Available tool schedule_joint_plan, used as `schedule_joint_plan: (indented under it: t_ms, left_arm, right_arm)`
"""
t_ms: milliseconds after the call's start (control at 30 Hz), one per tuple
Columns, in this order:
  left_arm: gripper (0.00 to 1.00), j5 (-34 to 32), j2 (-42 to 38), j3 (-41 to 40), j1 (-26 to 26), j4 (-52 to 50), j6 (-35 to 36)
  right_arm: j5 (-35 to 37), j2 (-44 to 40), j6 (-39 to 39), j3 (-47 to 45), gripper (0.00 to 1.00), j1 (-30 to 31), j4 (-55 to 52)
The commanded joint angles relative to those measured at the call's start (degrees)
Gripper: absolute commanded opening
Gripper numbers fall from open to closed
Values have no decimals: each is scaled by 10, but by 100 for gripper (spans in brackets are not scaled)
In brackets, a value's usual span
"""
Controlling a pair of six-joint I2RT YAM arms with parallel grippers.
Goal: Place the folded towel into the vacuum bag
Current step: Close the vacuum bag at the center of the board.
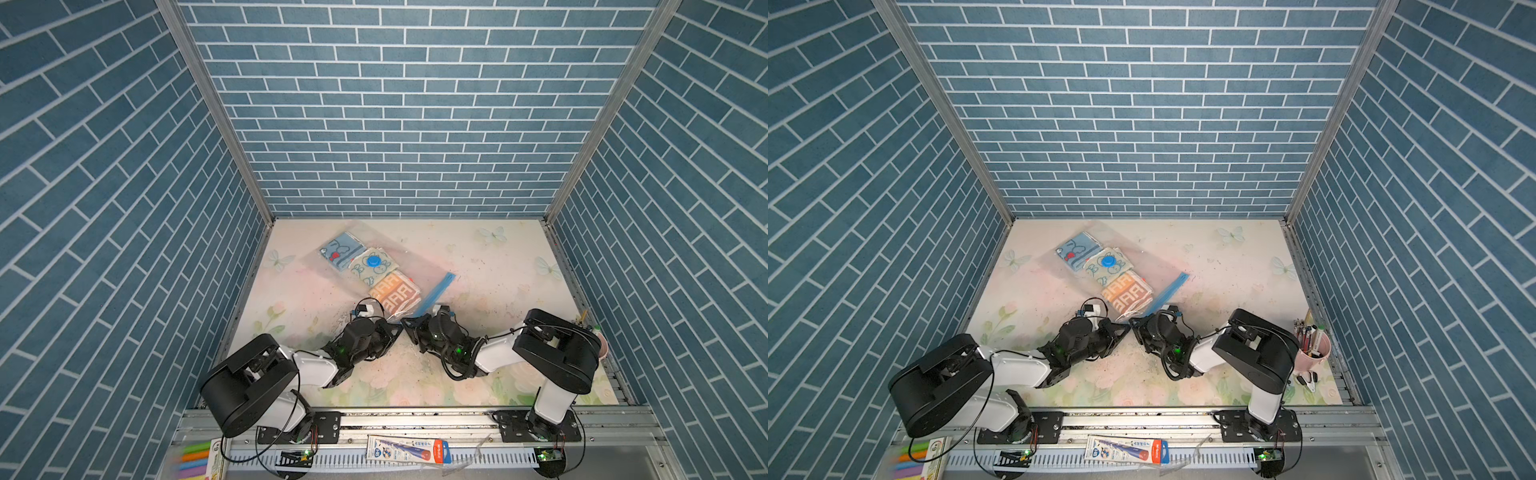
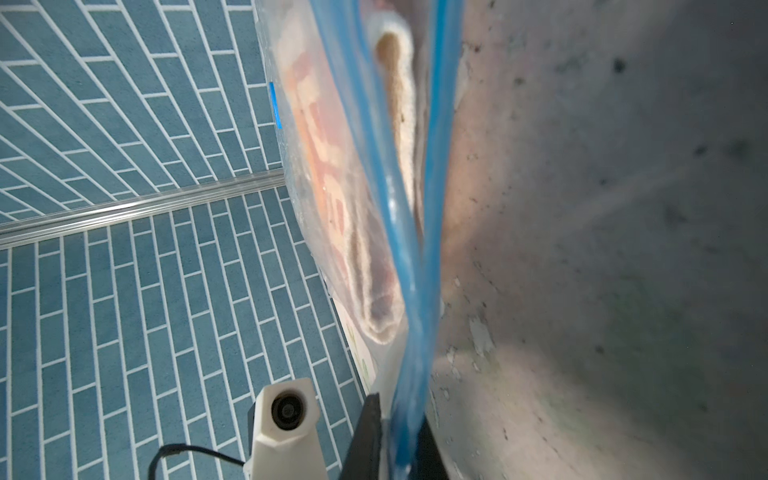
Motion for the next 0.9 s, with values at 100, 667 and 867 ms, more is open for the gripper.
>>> schedule_joint_plan:
  t_ms: [100,667,867]
  left_arm:
    - [0,-3,-11,-3,0,-18,11]
    - [0,-16,-114,-10,0,-117,26]
    - [0,-22,-154,-1,0,-167,43]
  right_arm:
    - [24,-15,90,-12,0,3,12]
    - [117,-66,106,-44,0,-6,-111]
    - [140,-75,106,-31,0,-20,-203]
